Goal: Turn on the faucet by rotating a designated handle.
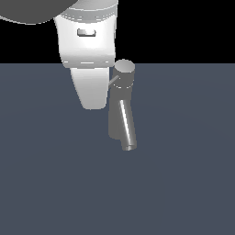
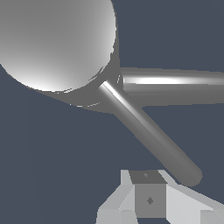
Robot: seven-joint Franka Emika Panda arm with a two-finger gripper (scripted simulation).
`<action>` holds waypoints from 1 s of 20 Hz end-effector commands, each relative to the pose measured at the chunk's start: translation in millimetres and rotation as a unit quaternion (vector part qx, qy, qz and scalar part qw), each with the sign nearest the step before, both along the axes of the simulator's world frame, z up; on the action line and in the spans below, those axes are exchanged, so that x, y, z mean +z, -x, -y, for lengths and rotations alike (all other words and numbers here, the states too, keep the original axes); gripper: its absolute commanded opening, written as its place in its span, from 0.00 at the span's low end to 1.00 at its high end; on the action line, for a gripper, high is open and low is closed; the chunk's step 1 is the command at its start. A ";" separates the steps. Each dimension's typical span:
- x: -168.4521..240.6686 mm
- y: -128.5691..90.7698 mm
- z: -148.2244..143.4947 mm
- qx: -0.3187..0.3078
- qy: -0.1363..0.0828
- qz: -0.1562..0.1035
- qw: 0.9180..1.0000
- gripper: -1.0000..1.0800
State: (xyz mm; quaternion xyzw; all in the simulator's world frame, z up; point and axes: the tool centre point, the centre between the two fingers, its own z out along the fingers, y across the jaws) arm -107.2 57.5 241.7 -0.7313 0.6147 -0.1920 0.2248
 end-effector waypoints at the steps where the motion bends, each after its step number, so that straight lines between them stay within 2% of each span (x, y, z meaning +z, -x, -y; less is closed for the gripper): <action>1: -3.2 1.5 12.8 -0.012 0.000 -0.002 1.000 0.00; 20: -11.8 12.1 26.8 -0.014 0.000 -0.003 1.000 0.00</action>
